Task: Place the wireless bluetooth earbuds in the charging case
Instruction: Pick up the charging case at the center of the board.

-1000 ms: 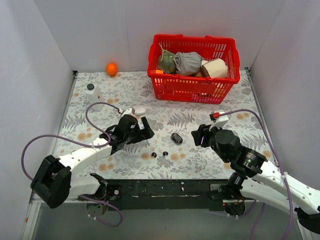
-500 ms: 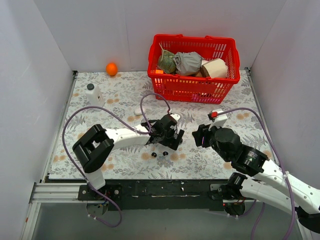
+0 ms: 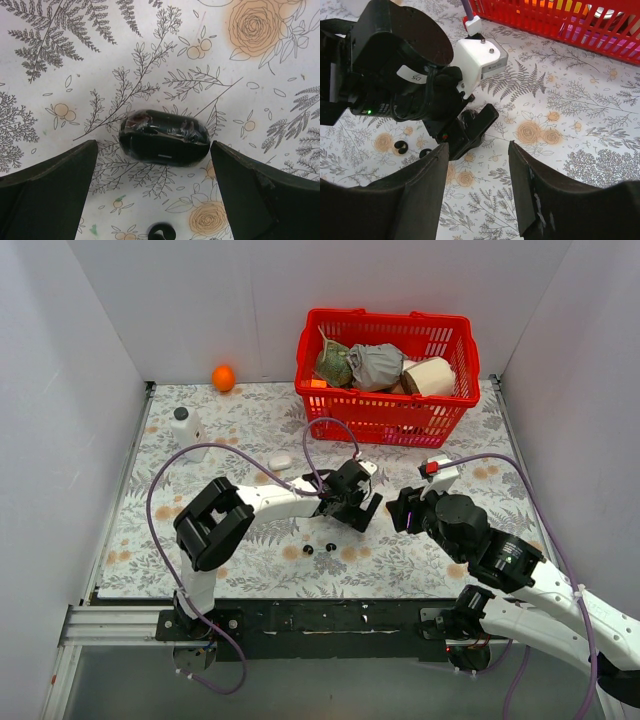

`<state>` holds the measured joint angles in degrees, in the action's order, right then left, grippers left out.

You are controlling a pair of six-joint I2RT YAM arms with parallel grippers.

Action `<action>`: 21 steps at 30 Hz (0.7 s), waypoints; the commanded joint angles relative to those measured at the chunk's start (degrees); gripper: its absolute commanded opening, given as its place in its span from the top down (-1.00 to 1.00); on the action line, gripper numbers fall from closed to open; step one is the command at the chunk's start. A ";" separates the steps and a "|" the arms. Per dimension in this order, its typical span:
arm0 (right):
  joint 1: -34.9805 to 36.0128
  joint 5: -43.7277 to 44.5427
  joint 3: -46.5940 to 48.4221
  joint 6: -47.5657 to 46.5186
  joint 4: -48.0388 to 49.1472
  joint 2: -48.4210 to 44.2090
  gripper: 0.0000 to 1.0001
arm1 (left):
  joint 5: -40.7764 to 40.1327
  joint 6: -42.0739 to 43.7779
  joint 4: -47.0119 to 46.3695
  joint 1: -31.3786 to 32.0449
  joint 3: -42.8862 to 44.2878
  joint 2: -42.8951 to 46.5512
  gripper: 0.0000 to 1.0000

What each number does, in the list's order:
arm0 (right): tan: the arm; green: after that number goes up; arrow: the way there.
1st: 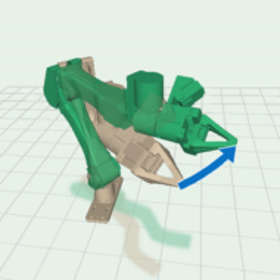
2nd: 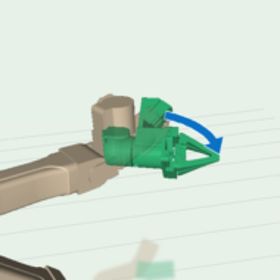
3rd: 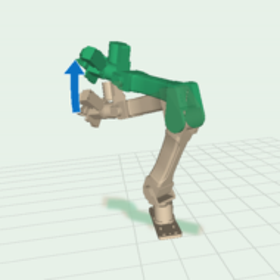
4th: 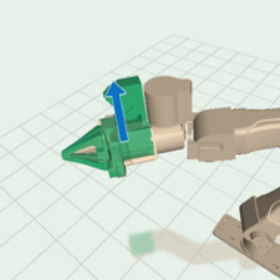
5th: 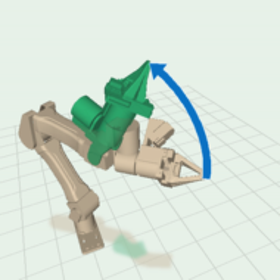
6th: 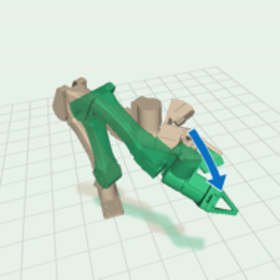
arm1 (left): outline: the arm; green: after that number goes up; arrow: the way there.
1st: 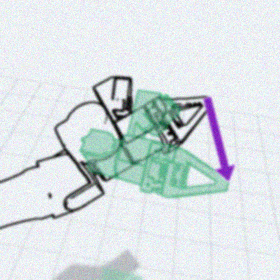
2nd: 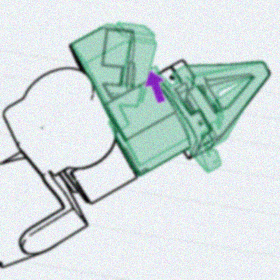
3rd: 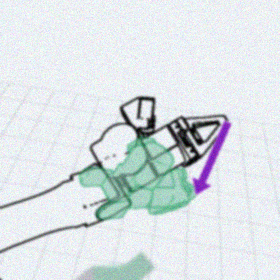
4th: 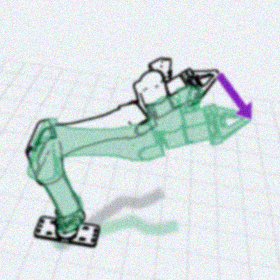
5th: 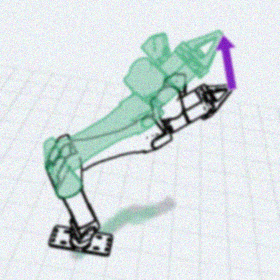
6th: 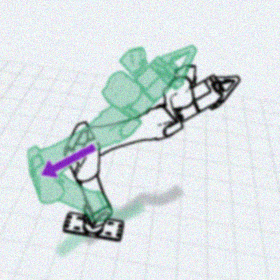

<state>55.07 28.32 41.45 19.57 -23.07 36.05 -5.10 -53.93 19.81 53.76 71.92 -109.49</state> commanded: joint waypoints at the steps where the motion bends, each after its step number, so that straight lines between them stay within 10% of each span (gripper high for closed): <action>1: -0.31 0.60 2.67 -1.03 0.74 -0.19 -0.17 | -0.96 -1.17 2.51 0.03 3.22 -1.33 -0.96; 21: -0.31 1.48 1.97 -0.33 0.13 -1.16 -0.17 | -4.65 8.31 4.44 3.28 0.76 -0.72 -0.93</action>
<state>55.07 28.45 41.47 19.29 -23.79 35.55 -7.79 -49.25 21.63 55.68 73.52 -111.48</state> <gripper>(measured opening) 0.588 0.981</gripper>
